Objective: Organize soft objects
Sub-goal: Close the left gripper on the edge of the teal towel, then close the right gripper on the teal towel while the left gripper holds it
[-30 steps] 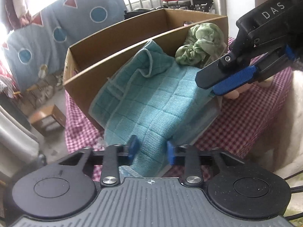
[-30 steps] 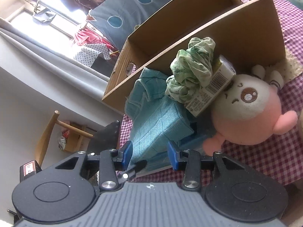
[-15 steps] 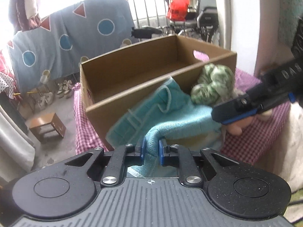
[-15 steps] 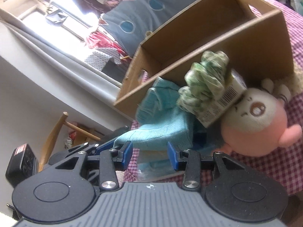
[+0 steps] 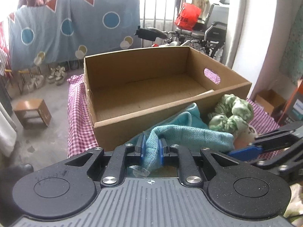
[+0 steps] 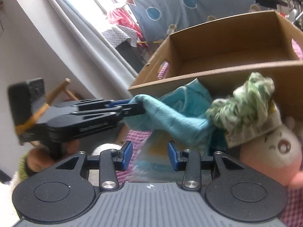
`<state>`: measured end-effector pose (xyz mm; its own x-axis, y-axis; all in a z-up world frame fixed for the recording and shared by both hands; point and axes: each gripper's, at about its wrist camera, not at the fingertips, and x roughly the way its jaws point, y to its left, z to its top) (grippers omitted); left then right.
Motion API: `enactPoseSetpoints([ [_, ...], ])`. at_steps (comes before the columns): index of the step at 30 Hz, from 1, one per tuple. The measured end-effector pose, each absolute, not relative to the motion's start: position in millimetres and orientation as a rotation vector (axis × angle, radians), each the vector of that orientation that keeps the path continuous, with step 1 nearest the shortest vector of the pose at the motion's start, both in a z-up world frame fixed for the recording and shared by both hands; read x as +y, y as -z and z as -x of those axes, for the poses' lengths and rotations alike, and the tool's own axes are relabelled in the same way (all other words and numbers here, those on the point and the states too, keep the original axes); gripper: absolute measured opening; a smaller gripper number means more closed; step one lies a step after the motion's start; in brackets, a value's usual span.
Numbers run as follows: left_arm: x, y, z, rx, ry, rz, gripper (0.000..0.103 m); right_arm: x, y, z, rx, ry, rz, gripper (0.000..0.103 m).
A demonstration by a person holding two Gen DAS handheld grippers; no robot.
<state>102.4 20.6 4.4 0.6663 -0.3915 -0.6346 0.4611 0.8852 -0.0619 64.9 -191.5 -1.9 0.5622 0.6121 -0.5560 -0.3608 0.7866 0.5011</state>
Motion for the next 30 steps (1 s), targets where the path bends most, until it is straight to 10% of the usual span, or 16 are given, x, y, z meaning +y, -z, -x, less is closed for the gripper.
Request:
enactPoseSetpoints([
  [9,38,1,-118,0.724,0.491,-0.003,0.022,-179,-4,-96,0.726,-0.489,-0.309,0.04],
  [19,71,-3,-92,0.695,0.428,0.072,0.091,-174,0,-107,0.724,-0.448,-0.313,0.04],
  [30,99,38,-142,0.904,0.529,0.35,0.093,-177,0,-112,0.744,-0.422,-0.362,0.04],
])
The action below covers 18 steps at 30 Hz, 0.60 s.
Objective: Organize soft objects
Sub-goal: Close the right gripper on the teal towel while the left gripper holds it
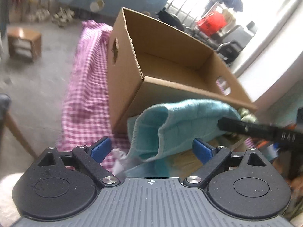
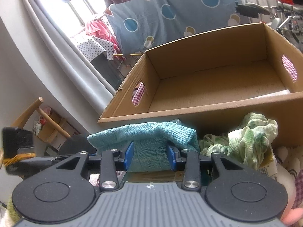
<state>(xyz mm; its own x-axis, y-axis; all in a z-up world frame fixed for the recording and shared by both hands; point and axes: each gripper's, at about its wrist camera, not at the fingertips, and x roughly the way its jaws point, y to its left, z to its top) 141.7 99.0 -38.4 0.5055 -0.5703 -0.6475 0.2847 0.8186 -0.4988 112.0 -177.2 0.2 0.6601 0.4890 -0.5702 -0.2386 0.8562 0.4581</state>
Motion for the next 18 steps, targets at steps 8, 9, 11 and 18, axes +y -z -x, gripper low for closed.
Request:
enactPoseSetpoints([
  [8,95,66,-173,0.991,0.689,0.458,0.093,-179,-3,-114,0.755,-0.414,-0.367,0.041],
  [9,93,70,-175,0.996,0.701,0.469,0.093,-180,-3,-114,0.757,-0.413,-0.368,0.041],
  [11,92,74,-179,0.996,0.718,0.488,0.091,-179,-3,-116,0.757,-0.412,-0.37,0.041],
  [18,90,68,-175,0.945,0.752,0.51,0.05,-176,-2,-114,0.753,-0.41,-0.354,0.041],
])
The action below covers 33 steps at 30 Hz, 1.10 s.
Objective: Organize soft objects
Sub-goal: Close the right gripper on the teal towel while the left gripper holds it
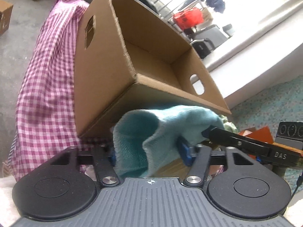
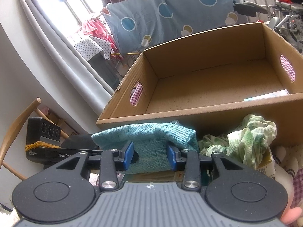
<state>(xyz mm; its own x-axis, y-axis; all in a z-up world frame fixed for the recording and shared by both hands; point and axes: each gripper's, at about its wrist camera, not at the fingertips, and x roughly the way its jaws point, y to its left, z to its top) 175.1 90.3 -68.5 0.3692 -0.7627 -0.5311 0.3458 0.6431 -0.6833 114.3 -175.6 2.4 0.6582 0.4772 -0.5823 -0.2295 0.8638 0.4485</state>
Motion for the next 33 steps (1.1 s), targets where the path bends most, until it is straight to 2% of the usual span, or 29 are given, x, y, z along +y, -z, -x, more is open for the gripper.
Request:
enactPoseSetpoints([
  [2,89,64,-171,0.927,0.752,0.501,0.023,-175,-2,-113,0.749,-0.412,-0.347,0.041],
  [5,88,54,-164,0.908,0.743,0.517,0.009,-174,-2,-113,0.747,-0.415,-0.341,0.041],
  [14,122,45,-142,0.951,0.731,0.704,0.006,-169,-10,-105,0.732,-0.431,-0.298,0.044],
  [25,139,77,-145,1.018,0.65,0.714,0.006,-166,-7,-125,0.786,-0.406,-0.266,0.059],
  [33,140,86,-149,1.029,0.665,0.696,0.006,-155,4,-146,0.842,-0.457,-0.245,0.06],
])
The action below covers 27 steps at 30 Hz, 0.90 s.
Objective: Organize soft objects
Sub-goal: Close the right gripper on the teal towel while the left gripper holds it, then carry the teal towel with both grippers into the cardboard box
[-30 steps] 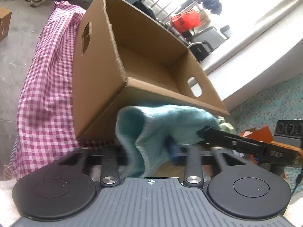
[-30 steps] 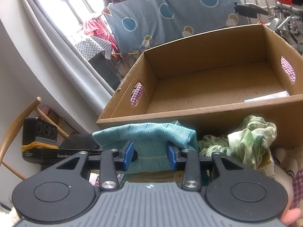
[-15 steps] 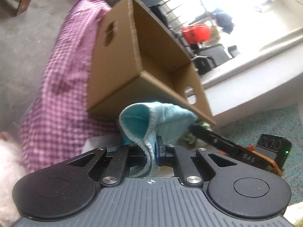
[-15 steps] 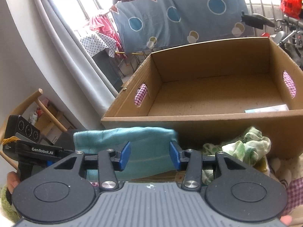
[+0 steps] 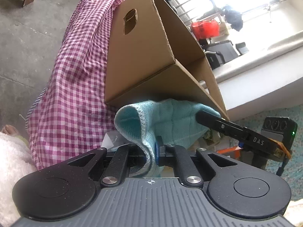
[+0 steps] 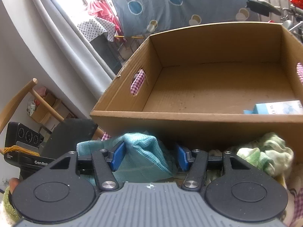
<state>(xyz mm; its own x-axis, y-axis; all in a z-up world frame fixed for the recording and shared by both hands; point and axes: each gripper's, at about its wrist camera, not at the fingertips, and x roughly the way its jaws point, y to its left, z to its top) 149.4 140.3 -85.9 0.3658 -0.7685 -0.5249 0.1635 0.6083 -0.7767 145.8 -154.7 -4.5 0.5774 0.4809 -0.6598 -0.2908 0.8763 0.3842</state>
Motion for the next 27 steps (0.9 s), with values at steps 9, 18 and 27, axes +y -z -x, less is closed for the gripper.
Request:
enactPoseSetpoints([
  [9,142,88,-146,1.013,0.673,0.688,0.006,-151,15,-158,0.887,-0.518,-0.241,0.056],
  [18,143,77,-136,0.962,0.666,0.687,0.006,-150,8,-147,0.857,-0.535,-0.2,0.022],
  [27,140,33,-112,0.874,0.647,0.658,0.006,-152,-23,-113,0.734,-0.581,-0.175,0.016],
])
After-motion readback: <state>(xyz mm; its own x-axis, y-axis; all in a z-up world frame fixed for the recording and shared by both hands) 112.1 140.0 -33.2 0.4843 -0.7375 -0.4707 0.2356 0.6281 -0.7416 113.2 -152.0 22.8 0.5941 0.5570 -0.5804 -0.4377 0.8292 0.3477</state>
